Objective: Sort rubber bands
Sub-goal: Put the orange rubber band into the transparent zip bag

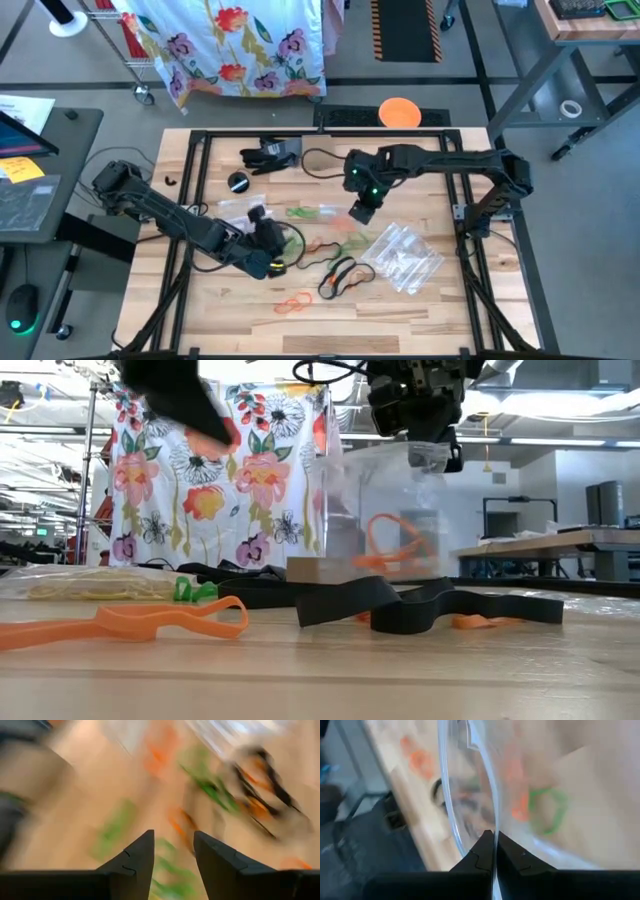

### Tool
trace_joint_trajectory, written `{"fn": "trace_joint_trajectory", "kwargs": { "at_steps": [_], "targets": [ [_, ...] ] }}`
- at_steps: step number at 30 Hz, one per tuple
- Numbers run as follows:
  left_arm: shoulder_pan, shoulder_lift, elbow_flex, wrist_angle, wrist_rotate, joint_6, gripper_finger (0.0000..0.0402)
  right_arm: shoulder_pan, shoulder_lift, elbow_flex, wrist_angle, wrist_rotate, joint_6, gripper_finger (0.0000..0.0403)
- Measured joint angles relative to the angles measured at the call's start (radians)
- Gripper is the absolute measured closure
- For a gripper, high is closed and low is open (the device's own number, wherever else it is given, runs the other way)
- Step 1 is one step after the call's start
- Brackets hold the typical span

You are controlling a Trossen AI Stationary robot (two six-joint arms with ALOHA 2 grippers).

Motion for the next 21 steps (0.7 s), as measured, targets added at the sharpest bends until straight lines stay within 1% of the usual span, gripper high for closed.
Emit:
{"fn": "trace_joint_trajectory", "kwargs": {
  "at_steps": [1, 3, 7, 9, 11, 14, 18, 21],
  "targets": [
    [0.000, 0.000, -0.030, 0.019, 0.074, -0.031, 0.0270, -0.003, 0.000, -0.002, -0.001, -0.001, 0.000, 0.0397],
    [-0.009, 0.000, -0.098, 0.108, 0.175, -0.087, 0.0270, -0.004, 0.000, -0.006, -0.005, -0.005, -0.002, 0.0397],
    [-0.026, 0.025, -0.240, 0.416, 0.286, -0.100, 0.0270, 0.017, 0.000, -0.007, -0.005, -0.008, 0.012, 0.0397],
    [-0.028, 0.059, -0.280, 0.506, 0.344, -0.087, 0.0270, 0.034, 0.000, -0.007, -0.006, -0.012, 0.031, 0.0397],
    [-0.025, 0.112, -0.290, 0.561, 0.398, -0.068, 0.0270, 0.053, 0.000, -0.007, -0.004, -0.036, 0.037, 0.0397],
    [-0.010, 0.204, -0.275, 0.582, 0.481, -0.036, 0.0270, 0.078, 0.000, -0.007, -0.004, -0.069, 0.037, 0.0397],
    [0.020, 0.329, -0.207, 0.597, 0.544, -0.006, 0.0270, 0.097, 0.000, -0.007, -0.005, -0.089, 0.032, 0.0397],
    [0.042, 0.391, -0.157, 0.595, 0.616, 0.023, 0.0270, 0.101, 0.000, -0.007, -0.006, -0.093, 0.032, 0.0397]
  ]
}}
